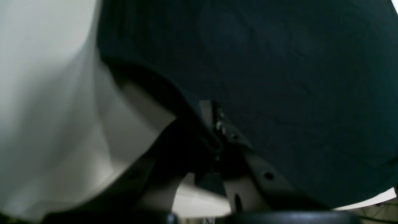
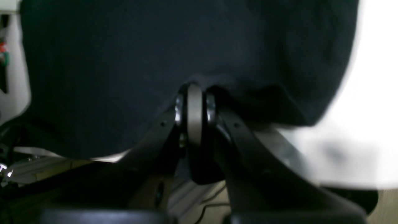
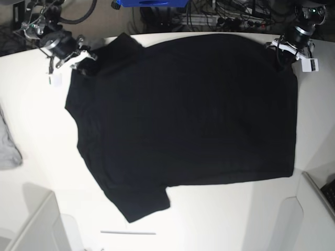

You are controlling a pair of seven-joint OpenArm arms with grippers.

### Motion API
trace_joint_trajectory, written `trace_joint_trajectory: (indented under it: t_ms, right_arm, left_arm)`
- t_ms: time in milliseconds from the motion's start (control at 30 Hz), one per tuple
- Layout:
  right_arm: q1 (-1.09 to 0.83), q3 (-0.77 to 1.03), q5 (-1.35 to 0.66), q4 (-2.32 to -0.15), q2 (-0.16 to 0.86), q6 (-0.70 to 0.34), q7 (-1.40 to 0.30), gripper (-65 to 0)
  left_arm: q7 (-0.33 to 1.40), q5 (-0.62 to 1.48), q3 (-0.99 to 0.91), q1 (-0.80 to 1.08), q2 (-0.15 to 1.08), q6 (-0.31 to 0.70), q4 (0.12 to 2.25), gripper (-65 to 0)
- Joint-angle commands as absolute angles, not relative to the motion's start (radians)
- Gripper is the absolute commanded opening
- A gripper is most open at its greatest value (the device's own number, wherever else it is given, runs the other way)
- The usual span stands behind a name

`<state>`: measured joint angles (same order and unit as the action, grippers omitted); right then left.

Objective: Fold the T-shirt properly
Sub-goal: 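Lift the gripped shirt edge and pull it toward the arm bases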

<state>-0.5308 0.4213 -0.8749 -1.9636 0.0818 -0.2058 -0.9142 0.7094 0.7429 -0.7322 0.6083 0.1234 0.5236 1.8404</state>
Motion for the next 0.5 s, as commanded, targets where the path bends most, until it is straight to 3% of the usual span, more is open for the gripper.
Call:
trace_joint_trajectory:
  t_ms: [0,167,467]
  right_arm:
    - [-0.516,0.427,-0.888,-1.983,0.09,-0.209,-0.917,-65.0]
    - [-0.438,0.426,-0.888,-1.983,0.09,-0.142,-0.969,-65.0]
    - [-0.297,0.426,-0.886,-1.974,0.09,-0.113,-1.044,-65.0]
  left_arm:
    - [0.7,0.759,-0.754,0.602,0.13,0.524,1.856,-65.0]
    - [0.789,0.751,-0.817,0.527,0.102,0.484,1.857,-65.0]
    - [0.817,0.751,-0.822,0.447,0.108,0.424,1.851,-65.0]
